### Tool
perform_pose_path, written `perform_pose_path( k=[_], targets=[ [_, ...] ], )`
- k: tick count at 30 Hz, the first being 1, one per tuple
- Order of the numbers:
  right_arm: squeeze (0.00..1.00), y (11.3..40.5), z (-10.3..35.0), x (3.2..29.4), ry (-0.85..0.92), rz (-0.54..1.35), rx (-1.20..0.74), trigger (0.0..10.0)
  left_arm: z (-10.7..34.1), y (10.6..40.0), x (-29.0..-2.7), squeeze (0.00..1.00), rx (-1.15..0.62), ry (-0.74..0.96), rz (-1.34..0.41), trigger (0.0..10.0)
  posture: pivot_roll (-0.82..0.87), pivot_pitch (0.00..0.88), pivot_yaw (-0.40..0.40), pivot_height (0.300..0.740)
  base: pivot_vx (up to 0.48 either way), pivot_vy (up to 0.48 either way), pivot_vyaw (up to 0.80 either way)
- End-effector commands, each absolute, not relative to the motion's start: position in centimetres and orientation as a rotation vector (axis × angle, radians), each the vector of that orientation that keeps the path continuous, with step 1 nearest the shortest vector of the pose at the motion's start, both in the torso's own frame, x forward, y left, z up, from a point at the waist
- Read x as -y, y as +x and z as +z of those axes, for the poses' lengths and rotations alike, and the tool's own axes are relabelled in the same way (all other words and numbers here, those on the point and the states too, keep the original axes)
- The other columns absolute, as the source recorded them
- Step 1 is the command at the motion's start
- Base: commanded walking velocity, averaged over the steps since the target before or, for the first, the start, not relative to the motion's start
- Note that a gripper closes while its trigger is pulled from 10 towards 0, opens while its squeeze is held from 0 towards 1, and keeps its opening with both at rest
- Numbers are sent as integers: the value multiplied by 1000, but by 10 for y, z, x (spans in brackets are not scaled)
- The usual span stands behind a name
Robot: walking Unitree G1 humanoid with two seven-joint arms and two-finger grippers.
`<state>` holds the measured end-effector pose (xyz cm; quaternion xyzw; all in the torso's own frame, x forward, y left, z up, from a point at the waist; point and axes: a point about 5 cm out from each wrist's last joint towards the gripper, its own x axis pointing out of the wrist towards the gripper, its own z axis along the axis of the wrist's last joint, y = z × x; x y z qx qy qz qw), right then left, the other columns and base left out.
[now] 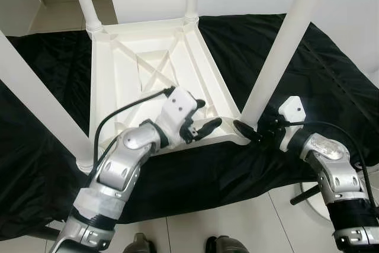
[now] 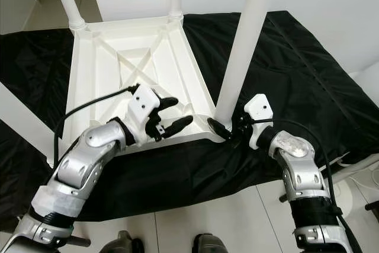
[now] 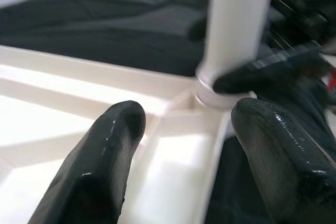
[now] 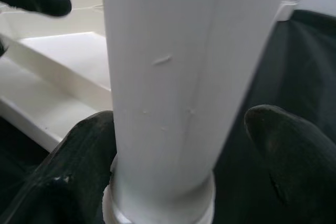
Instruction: Building children table
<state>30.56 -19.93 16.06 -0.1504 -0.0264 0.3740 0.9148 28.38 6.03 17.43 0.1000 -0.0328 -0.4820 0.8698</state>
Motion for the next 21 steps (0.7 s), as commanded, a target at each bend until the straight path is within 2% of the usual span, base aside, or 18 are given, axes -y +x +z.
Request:
perform_pose_path(
  k=[1, 3, 4, 12, 13, 14, 15, 19, 21],
  targets=[
    [0, 307, 153, 195, -316, 811, 40, 4235, 169, 275, -57, 0, 46, 242, -1089, 10000, -106, 56, 26, 740, 0, 0, 0],
    [0, 307, 153, 195, -315, 814, 41, 4235, 168, 274, -57, 0, 44, 245, -1093, 10000, -106, 56, 26, 740, 0, 0, 0],
    [0, 307, 151, 195, -306, 817, 39, 0, 167, 273, -58, 0, 41, 253, -1095, 10000, -101, 59, 23, 740, 0, 0, 0],
    [0, 304, 144, 196, -275, 818, 40, 0, 165, 272, -60, 0, 32, 261, -1077, 10000, -101, 72, 25, 740, 0, 0, 0],
    [0, 303, 143, 196, -263, 791, 45, 8863, 165, 273, -60, 0, 32, 261, -1074, 10000, -104, 80, 27, 740, 0, 0, 0],
    [0, 303, 143, 196, -254, 772, 49, 8863, 165, 273, -60, 0, 32, 261, -1072, 10000, -104, 80, 27, 740, 0, 0, 0],
    [0, 303, 142, 196, -239, 753, 50, 10000, 165, 273, -60, 0, 31, 261, -1069, 10000, -104, 83, 27, 740, 0, 0, 0],
    [0, 300, 141, 193, -206, 704, 76, 10000, 167, 276, -61, 0, 35, 253, -1045, 10000, -105, 91, 26, 740, 0, 0, 0],
    [0, 300, 143, 190, -221, 615, 116, 10000, 168, 280, -62, 0, 41, 248, -1013, 10000, -108, 96, 28, 740, 0, 0, 0]
  ],
)
